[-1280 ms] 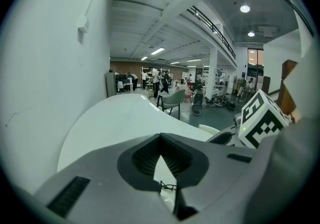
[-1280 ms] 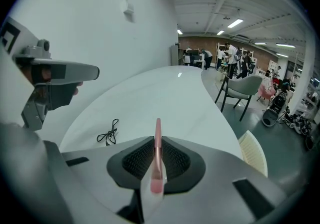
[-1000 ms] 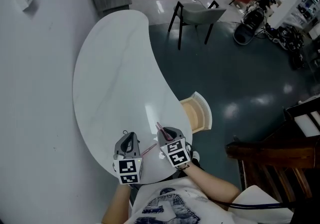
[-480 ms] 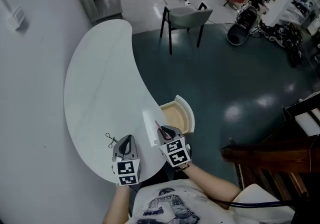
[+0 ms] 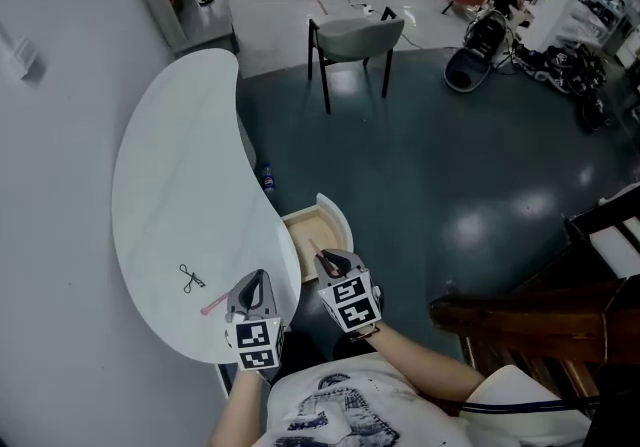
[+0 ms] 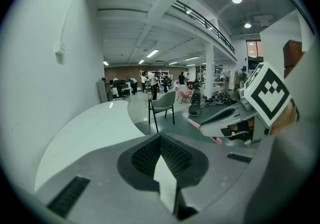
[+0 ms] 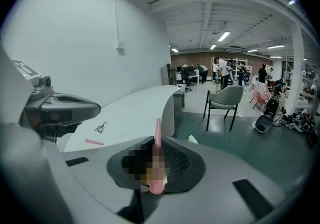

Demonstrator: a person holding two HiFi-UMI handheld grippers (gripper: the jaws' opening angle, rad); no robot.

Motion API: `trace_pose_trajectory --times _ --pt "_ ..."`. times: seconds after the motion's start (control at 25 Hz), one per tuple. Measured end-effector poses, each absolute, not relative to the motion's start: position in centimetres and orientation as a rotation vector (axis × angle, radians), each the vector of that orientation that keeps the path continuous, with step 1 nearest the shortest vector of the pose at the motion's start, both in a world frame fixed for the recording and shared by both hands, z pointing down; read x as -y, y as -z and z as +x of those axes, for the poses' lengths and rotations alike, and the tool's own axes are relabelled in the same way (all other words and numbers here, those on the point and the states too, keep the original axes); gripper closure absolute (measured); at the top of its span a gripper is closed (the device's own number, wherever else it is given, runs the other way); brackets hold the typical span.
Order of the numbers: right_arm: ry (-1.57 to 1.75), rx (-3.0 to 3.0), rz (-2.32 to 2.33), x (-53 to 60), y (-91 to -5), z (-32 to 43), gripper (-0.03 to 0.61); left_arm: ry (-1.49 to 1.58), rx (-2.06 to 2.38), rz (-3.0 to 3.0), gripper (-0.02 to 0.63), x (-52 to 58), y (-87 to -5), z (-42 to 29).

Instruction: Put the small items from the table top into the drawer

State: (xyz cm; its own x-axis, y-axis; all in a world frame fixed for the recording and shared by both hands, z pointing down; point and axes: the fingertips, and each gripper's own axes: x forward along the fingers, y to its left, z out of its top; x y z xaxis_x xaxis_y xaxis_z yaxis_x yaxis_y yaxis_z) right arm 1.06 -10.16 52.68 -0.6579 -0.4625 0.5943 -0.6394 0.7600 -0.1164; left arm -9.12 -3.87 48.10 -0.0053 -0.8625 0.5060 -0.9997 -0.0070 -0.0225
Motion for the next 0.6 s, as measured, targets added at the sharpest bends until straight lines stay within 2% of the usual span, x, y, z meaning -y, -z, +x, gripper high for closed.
trace_pose_trajectory --times 0.36,0.6 --pt "-0.429 2.417 0.820 11.5 -52.8 7.7 0.518 -0.530 1.978 1.918 0.594 4.8 -47.7 -3.2" --pt "-0.452 2.424 0.818 11.3 -53.3 9.1 0.518 -0.526 1.987 1.896 0.594 4.6 -47.6 -2.2"
